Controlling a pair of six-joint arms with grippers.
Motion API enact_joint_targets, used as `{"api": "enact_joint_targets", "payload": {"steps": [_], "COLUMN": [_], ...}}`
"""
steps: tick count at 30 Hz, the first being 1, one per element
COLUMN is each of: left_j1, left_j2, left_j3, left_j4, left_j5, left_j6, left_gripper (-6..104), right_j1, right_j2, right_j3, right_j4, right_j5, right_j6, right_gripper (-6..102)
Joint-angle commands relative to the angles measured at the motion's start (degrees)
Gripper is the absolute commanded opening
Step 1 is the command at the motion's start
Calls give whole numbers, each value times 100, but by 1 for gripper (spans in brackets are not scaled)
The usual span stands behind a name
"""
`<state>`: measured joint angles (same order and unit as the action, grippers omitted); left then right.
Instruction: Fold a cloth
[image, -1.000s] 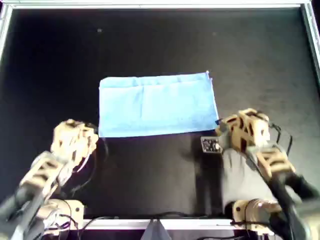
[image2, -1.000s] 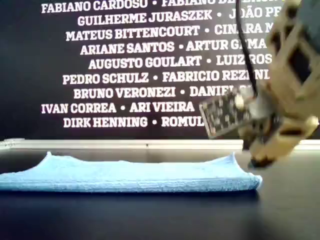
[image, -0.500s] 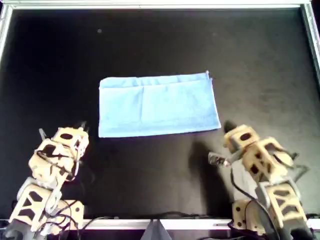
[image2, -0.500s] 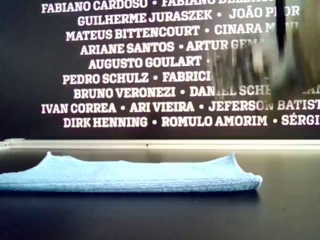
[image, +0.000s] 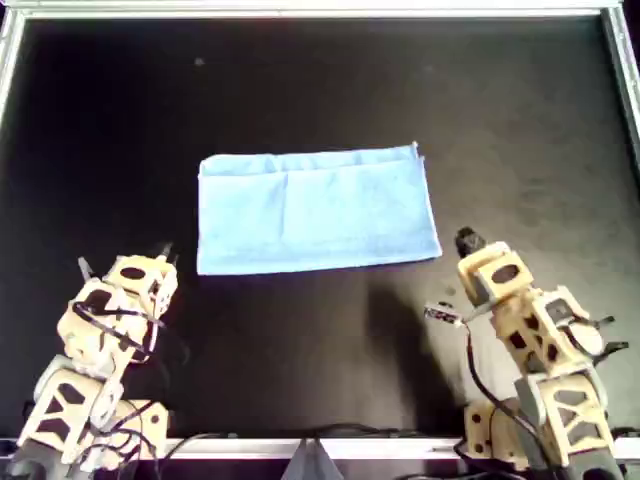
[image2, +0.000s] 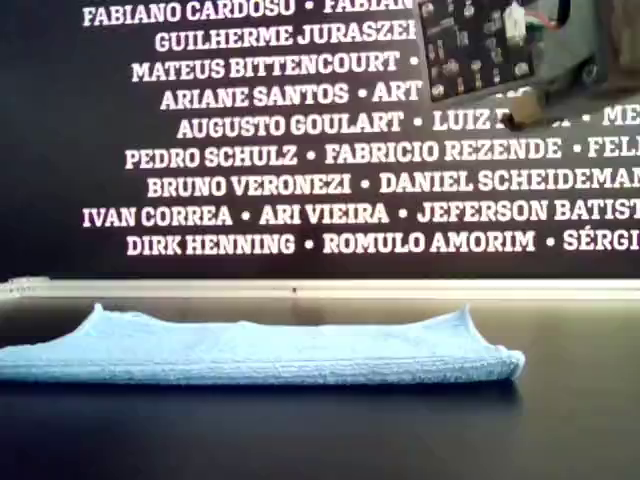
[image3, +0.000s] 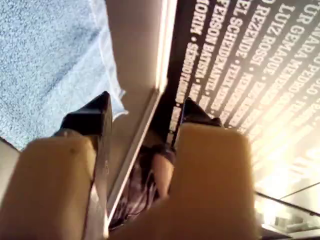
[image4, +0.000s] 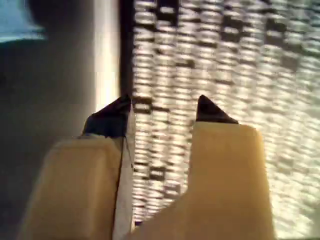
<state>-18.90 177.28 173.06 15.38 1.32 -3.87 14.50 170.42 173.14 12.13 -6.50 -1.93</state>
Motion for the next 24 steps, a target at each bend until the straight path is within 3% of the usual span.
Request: {"api": "enact_joint_targets", "payload": {"steps": [1, 9, 10, 16, 24], "left_j1": [-53, -62, -62, -62, -62], "left_j2": [105, 97, 97, 9, 9], "left_j3": [-70, -70, -70, -70, -70], "left_j4": [-9, -9, -9, -9, -9], "left_j5": [-18, -18, -18, -18, -18], "left_j6": [9, 9, 9, 9, 9], "left_gripper": [50, 50, 50, 50, 50], "right_j1": [35, 9, 0, -35, 0], "right_j2": [-967, -3744, -4087, -6126, -7207], "right_j3": [-18, -1441, -1652, -2936, -3850], "right_j4": [-202, -229, -237, -237, -229], "right_j5": [18, 18, 18, 26, 0], "right_j6": [-26, -9, 79, 88, 88], "right_gripper": [52, 52, 52, 63, 65]}}
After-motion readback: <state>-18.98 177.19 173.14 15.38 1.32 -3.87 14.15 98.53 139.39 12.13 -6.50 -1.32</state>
